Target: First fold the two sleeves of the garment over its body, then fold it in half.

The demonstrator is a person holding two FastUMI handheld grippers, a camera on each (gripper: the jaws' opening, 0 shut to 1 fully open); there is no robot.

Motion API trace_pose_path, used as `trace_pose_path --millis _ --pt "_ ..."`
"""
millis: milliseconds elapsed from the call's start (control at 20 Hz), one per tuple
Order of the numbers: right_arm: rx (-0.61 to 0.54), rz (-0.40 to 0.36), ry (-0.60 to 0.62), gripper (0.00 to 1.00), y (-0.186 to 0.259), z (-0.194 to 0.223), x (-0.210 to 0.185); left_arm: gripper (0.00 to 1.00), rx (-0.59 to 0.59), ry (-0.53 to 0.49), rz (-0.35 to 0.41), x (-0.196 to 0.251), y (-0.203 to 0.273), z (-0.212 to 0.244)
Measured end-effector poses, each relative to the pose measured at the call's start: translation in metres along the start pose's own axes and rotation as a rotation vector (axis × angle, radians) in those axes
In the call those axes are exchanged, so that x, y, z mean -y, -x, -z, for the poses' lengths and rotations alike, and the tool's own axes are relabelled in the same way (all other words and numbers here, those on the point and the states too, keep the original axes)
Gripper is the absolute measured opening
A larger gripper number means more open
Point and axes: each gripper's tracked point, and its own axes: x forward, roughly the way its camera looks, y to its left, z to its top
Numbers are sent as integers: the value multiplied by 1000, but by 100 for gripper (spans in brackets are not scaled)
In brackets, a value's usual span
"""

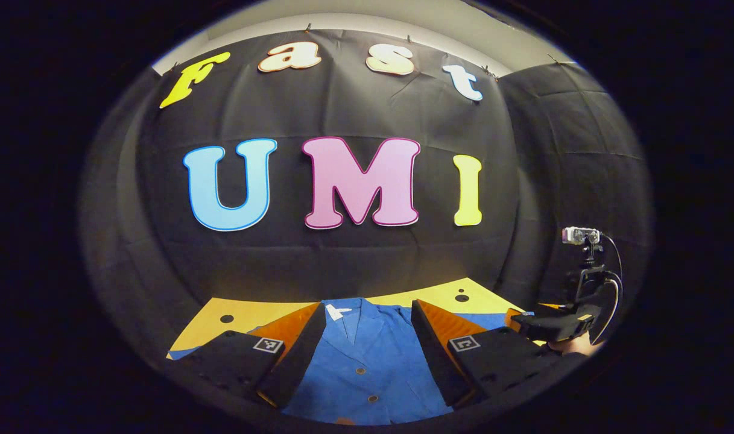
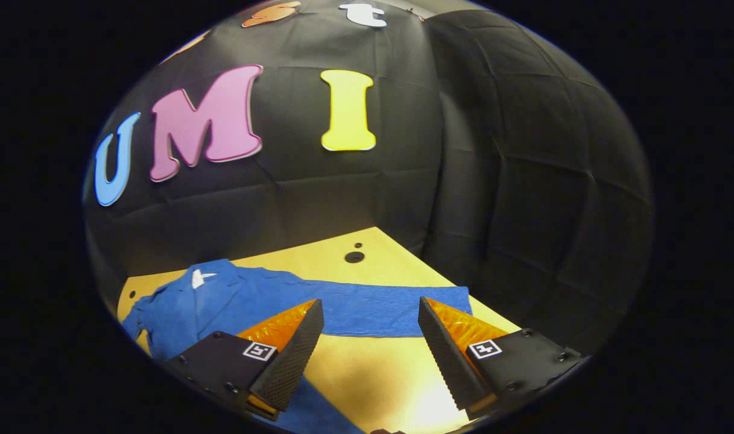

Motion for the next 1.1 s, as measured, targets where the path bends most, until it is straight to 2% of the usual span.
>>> trace_pose_path --millis 250,400,450,500,600,650,700,800,850,1100 --pt "-69 132 -9 99 -60 22 54 82 -39 13 58 35 -32 5" --pt "-189 166 -29 100 -90 57 78 82 -70 -2 72 48 -50 17" --pt "-238 189 -22 94 -98 70 87 82 -89 -9 74 51 -53 23" --pt "-280 209 -30 100 -106 83 95 82 -107 -14 77 53 -56 29" --pt "-333 239 -68 100 -117 99 106 82 -133 -16 84 57 -58 37" --pt "-353 250 -91 97 -122 105 111 82 -139 -14 87 57 -60 38" --pt "-371 260 -112 100 -127 111 116 82 -143 -13 88 57 -61 38" --pt "-390 282 -151 98 -131 118 126 82 -151 -14 87 58 -62 40" --pt "-404 285 -173 100 -132 120 129 82 -152 -16 86 58 -62 40" --pt "-389 256 -150 100 -139 116 130 82 -163 -15 87 63 -62 39"
